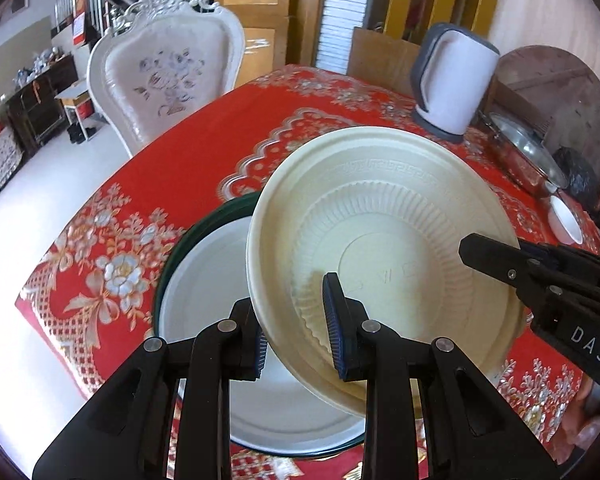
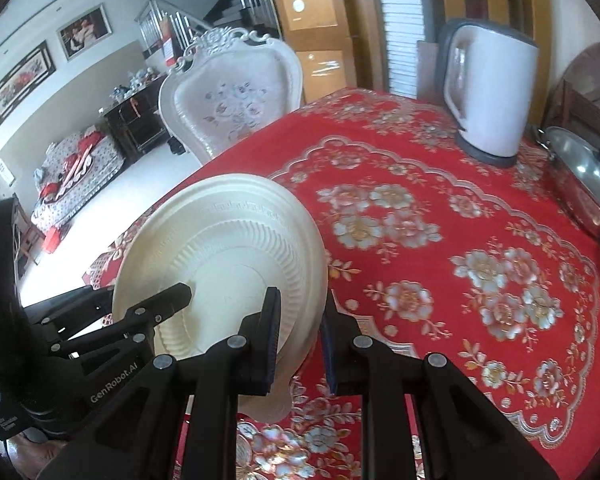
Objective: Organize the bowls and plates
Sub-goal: 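Lift the beige paper bowl with both grippers and carry it over the green bowl stack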
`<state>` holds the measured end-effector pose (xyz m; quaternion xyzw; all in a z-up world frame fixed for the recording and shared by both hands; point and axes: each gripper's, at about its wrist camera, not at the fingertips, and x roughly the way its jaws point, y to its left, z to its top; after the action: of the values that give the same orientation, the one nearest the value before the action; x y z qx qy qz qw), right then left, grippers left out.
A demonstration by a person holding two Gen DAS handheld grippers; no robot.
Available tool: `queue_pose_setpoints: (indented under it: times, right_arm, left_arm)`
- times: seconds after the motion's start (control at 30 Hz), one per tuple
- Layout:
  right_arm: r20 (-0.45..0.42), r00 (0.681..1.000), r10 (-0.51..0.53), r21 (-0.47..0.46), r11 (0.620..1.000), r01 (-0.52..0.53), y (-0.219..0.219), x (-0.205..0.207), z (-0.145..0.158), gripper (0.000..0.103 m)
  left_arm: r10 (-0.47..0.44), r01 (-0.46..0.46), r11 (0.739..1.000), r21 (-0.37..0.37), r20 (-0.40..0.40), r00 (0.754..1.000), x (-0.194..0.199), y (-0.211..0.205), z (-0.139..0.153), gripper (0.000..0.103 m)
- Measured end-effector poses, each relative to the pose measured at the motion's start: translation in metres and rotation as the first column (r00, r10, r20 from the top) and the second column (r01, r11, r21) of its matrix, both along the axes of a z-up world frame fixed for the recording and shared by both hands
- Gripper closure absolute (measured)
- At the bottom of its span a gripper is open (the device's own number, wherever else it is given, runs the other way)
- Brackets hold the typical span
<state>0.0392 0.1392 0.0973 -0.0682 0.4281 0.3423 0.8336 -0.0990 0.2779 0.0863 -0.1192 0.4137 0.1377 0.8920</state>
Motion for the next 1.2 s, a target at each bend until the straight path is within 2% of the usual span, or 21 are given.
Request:
queue_pose_setpoints:
  times: [0.47,1.2]
  right_arm:
    - [-0.03,0.997,0.065,-0.047,0.997,-0.066,0.04,-0.014,-0.019,0.084]
    - [-0.047,0.997,0.063,-0.067,0.996,-0.066,0.044,-0.016,-0.025,0.084]
  left_arm:
    - [0.057,-0.056,0.998,0.003,-0.04,0.998,-0.019,0.026,-0.02,0.078]
    - [0.064,-0.063,0.997,0.053,-0.023,0.998,-0.022,0.024,-0.021,0.078]
